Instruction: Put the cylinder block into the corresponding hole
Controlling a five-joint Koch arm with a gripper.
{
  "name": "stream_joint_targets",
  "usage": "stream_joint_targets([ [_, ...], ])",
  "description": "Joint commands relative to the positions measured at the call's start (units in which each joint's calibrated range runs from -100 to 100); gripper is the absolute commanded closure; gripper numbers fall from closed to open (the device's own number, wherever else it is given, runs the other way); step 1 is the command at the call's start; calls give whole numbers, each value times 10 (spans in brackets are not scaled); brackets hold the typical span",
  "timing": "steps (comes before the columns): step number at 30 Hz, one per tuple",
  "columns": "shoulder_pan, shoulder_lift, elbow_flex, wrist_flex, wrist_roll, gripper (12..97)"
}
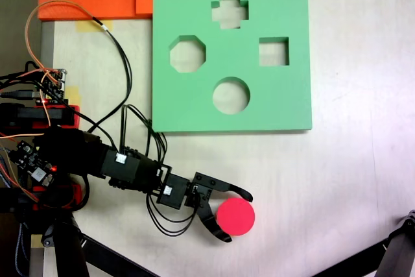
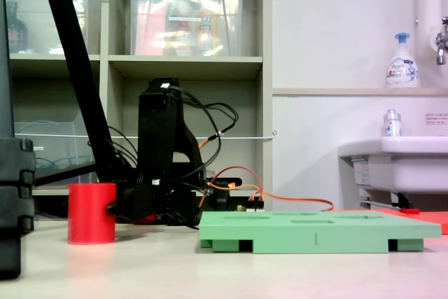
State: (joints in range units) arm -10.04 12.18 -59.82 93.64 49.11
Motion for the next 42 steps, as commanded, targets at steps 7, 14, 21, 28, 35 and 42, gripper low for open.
stream_joint_targets([
  [7,0,-34,0,64,5,705],
  [14,0,-70,-37,64,7,775],
  [21,24,-207,-80,64,8,776],
  [28,95,-482,-105,11,7,775],
  [35,171,-507,-66,-63,-7,775],
  [42,212,-443,-21,-107,-7,774],
])
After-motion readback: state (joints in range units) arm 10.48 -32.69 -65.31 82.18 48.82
